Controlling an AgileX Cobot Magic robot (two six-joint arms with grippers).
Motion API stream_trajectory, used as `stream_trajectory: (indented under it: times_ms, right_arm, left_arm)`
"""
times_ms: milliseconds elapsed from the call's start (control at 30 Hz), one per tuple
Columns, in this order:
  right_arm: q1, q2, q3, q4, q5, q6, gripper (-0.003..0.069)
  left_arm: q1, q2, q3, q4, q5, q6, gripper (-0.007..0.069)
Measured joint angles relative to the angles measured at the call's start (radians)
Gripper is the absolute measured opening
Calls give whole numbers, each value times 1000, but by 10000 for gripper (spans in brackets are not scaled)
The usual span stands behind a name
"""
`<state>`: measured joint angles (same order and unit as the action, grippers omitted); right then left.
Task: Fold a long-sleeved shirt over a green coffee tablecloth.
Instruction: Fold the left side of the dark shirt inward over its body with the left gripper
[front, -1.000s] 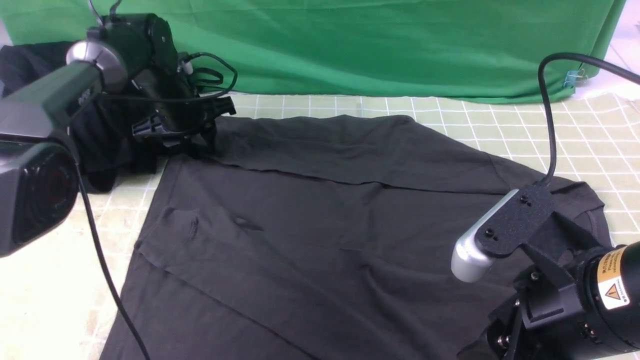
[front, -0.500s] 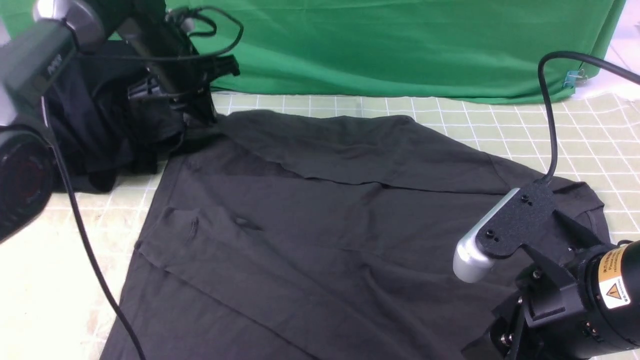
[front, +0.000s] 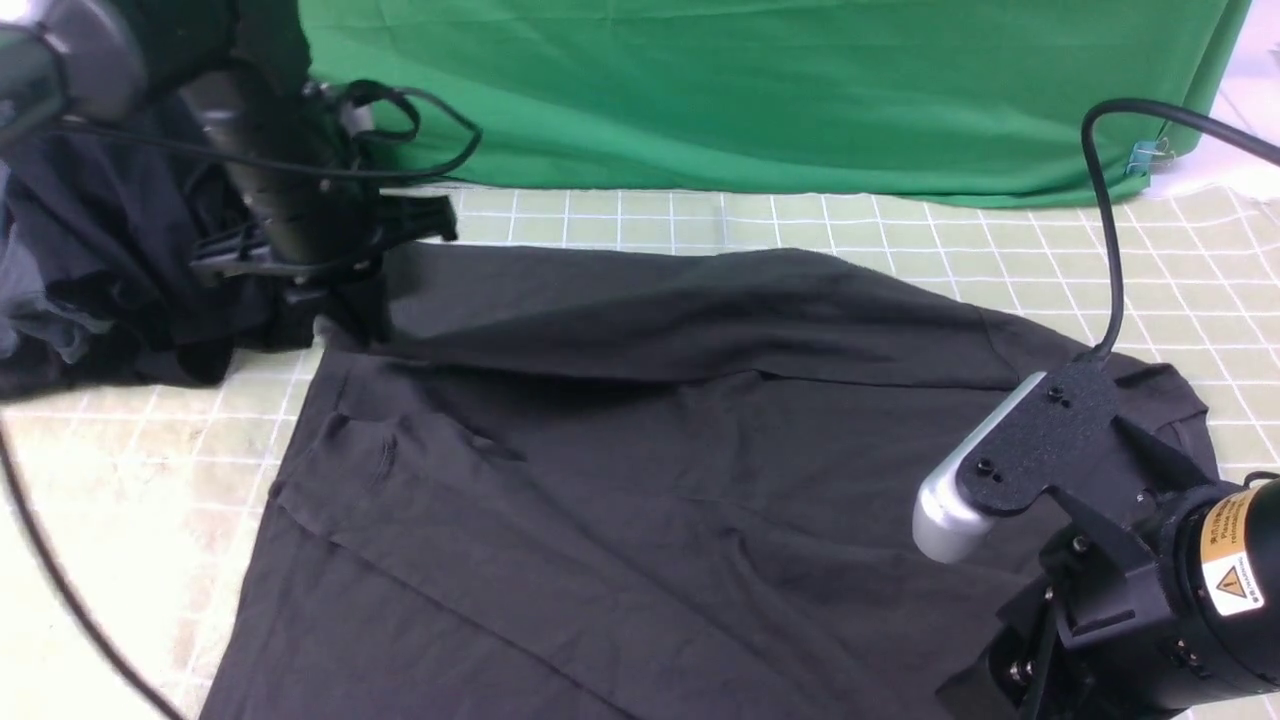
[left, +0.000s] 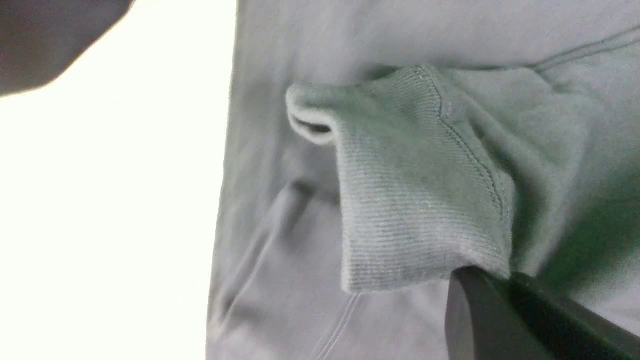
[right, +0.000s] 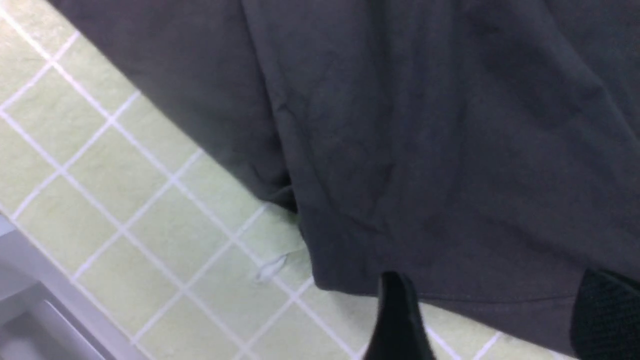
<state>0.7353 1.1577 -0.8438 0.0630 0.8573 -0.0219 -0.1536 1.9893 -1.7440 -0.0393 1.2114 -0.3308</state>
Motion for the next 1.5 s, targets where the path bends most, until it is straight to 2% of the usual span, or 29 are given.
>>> stream_trajectory:
  times_ms: [167,333,667,1133,1200,1267,1400,1433,1500]
  right_arm:
    - [0,0,0,-4,-12,1,436]
    - [-5,0,-5,-85,-41,36,436]
    - [-139,0,-53,-133,-46,83,436]
    - [-143,0,-55,-134,-30,83,436]
    - [-143,0,-55,-134,-30,83,436]
    - [-144,0,-55,-134,-30,83,436]
    - [-144,0,-57,-134,-30,83,436]
    - [-144,0,-58,-134,-30,83,436]
    - [-144,0,-58,-133,-28,83,436]
  left_arm:
    - [-16,-52,93,53,5,-22,15]
    - [-18,-55,128,81,3,-36,15]
    - [-81,-55,140,80,1,-24,15]
    - [-87,-67,287,97,-2,-25,24]
    - [-87,-69,287,97,-2,-20,45]
    - [-87,-71,287,97,-2,-9,111]
    - [-87,-85,288,79,-2,42,276]
    - [-87,-95,290,63,-2,63,341]
    - [-87,-128,309,39,-5,88,411]
